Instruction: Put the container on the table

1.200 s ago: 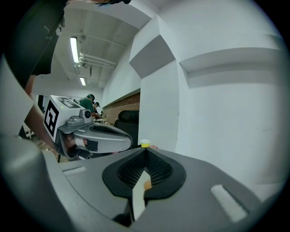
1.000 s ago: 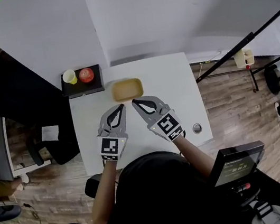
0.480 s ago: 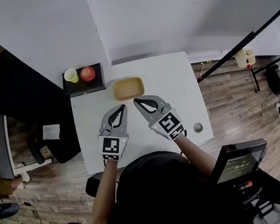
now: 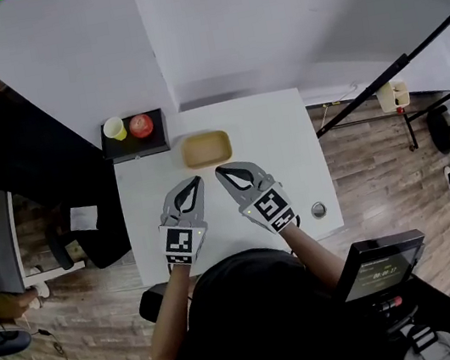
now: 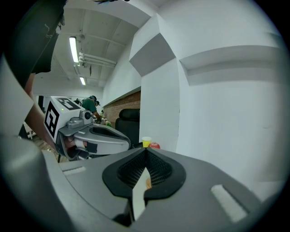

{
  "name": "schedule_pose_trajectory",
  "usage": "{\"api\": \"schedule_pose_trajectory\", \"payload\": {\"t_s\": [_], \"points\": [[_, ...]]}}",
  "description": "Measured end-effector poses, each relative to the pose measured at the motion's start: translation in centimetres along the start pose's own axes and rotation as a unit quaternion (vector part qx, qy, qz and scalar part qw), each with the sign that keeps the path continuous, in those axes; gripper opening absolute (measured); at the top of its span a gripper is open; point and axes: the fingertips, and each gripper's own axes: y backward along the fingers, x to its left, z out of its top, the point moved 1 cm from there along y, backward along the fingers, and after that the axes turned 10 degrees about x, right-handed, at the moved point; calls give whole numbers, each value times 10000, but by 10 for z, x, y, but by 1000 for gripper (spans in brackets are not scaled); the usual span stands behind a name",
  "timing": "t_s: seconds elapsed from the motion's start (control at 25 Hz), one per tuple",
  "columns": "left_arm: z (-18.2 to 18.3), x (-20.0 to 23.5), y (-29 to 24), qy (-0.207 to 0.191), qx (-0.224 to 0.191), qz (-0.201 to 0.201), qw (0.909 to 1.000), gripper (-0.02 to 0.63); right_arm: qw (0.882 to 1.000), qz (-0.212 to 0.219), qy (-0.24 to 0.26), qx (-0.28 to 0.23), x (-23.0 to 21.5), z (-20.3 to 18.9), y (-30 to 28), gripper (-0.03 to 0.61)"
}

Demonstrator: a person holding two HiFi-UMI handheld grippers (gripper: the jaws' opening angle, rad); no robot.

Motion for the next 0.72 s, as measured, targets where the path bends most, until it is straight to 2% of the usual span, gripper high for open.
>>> {"api": "schedule_pose_trajectory", "payload": {"t_s": [0.72], "points": [[-6,0,-2,80,73,5,9999,2,9999,105,19,124,5,-7,-2,14]]}}
